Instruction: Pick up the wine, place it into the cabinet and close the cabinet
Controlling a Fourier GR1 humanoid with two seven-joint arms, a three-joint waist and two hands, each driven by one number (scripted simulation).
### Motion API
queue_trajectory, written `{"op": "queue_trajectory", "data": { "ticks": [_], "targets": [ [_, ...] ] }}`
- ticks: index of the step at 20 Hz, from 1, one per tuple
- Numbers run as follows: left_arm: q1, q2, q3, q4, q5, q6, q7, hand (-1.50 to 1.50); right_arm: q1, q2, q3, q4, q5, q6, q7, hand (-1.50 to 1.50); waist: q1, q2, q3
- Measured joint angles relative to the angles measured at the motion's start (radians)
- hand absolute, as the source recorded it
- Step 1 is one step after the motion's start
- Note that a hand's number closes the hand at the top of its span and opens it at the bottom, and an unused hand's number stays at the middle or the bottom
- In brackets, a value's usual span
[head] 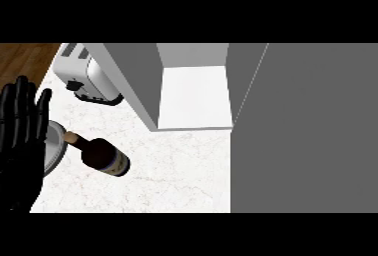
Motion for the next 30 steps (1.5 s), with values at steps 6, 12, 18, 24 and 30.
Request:
{"op": "queue_trajectory", "data": {
  "ticks": [6,12,18,24,30],
  "targets": [
    [-0.028,-0.003,-0.098,-0.018,-0.118,0.002,0.009,-1.50,0.110,0.018,0.037,-0.101,0.007,0.013,-0.004,-1.50,0.009,-0.007,-0.022],
    [0.017,-0.083,-0.239,-0.067,-0.023,0.060,0.114,-1.50,0.149,0.005,0.136,-0.176,-0.102,0.107,0.096,-1.50,0.015,-0.009,-0.027],
    [-0.040,-0.102,-0.415,-0.100,-0.096,0.220,0.231,-1.50,0.156,-0.012,0.146,-0.311,-0.171,0.109,0.244,-1.50,0.015,-0.009,-0.028],
    [-0.116,-0.107,-0.552,-0.142,-0.199,0.349,0.361,-1.50,0.111,-0.017,0.140,-0.338,-0.173,0.091,0.337,-1.50,0.016,-0.009,-0.028],
    [-0.225,-0.108,-0.647,-0.146,-0.308,0.473,0.492,-1.50,0.068,0.003,0.167,-0.346,-0.151,0.062,0.387,-1.50,0.016,-0.009,-0.028]
  ]
}}
